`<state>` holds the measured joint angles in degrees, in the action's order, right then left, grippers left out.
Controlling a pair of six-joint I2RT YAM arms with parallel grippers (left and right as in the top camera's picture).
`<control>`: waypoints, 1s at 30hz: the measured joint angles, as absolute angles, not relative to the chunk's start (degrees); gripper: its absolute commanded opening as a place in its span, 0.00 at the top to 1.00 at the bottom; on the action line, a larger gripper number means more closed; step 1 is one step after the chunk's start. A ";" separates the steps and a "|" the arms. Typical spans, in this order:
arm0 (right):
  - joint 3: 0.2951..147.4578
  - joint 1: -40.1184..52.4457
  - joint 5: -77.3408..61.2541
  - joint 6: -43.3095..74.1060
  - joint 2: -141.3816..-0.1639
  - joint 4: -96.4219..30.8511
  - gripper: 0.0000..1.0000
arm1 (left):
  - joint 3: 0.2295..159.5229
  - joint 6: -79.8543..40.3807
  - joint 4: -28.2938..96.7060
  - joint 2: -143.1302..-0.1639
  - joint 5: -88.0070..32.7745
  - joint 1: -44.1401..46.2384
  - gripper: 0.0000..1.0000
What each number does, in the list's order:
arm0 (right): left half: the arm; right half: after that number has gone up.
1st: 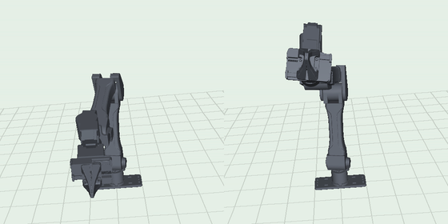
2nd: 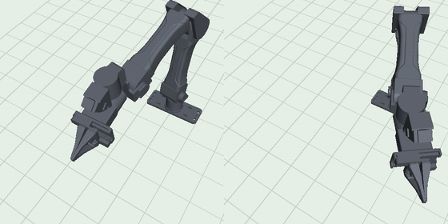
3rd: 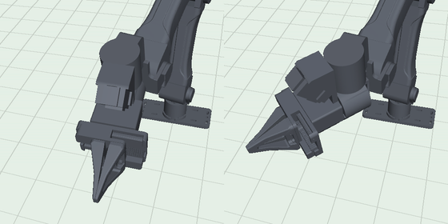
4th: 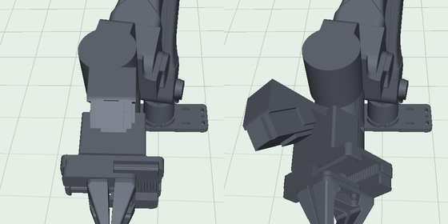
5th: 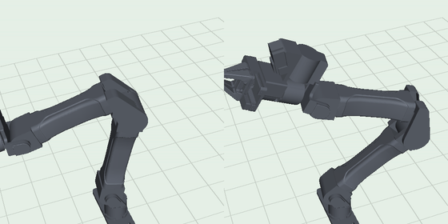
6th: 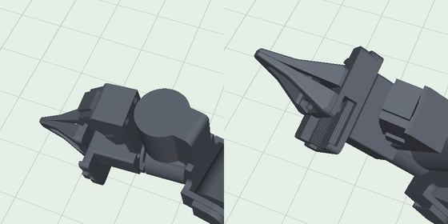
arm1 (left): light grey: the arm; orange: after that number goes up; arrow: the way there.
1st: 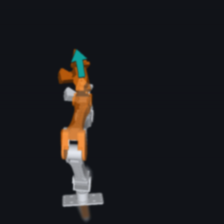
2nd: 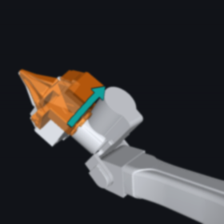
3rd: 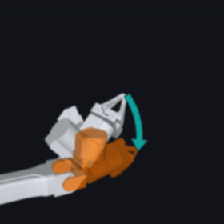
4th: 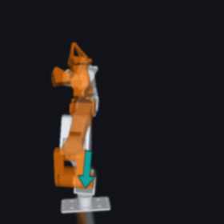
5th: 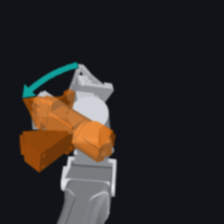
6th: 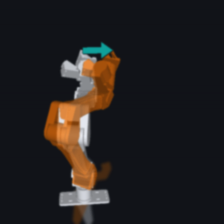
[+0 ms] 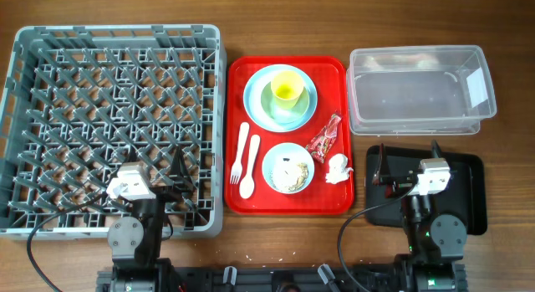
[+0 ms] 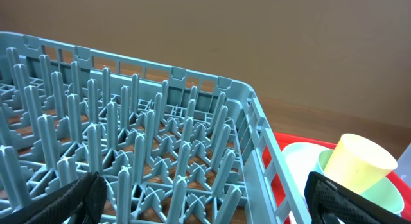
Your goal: Sort waste into correct bins and load items into the dishwasher rack
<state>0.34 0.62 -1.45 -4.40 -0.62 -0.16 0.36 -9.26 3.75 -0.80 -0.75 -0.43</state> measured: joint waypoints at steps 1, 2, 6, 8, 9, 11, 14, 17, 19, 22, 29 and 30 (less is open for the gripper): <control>0.34 0.62 -1.45 -4.40 -0.62 -0.16 0.00 | 0.36 -9.26 3.75 -0.80 -0.75 -0.43 0.00; 0.34 0.62 -1.45 -4.40 -0.62 -0.16 0.00 | 0.36 -9.26 3.75 -0.80 -0.75 -0.43 0.00; 0.34 0.62 -1.45 -4.40 -0.62 -0.16 0.00 | 0.36 -9.26 3.75 -0.80 -0.75 -0.40 0.00; 0.34 0.62 -1.45 -4.40 -0.62 -0.19 0.00 | 0.36 -9.26 3.75 -0.80 -0.75 -0.43 0.00; 0.34 0.62 -1.45 -4.40 -0.62 -0.19 0.00 | 0.36 -9.26 3.75 -0.80 -0.75 -0.43 0.00; 0.34 0.62 -1.45 -4.40 -0.62 -0.16 0.00 | 0.36 -9.26 3.75 -0.80 -0.78 -0.43 0.00; 0.34 0.62 -1.45 -4.40 -0.62 -0.16 0.00 | 0.36 -9.26 3.75 -0.80 -0.75 -0.40 0.00; 0.34 0.62 -1.45 -4.40 -0.62 -0.16 0.00 | 0.36 -9.26 3.75 -0.80 -0.78 -0.43 0.00; 0.34 0.62 -1.45 -4.40 -0.62 -0.16 0.01 | 0.36 -9.26 3.75 -0.80 -0.75 -0.43 0.00; 0.34 0.62 -1.45 -4.40 -0.62 -0.16 0.01 | 0.36 -9.26 3.75 -0.80 -0.75 -0.43 0.00; 0.34 0.62 -1.45 -4.40 -0.62 -0.16 0.00 | 2.74 -10.17 7.99 -0.86 -2.57 -0.40 0.00; 0.34 0.62 -1.45 -4.40 -0.64 -0.16 0.00 | 6.17 -10.35 12.64 -1.30 -3.40 -0.40 0.00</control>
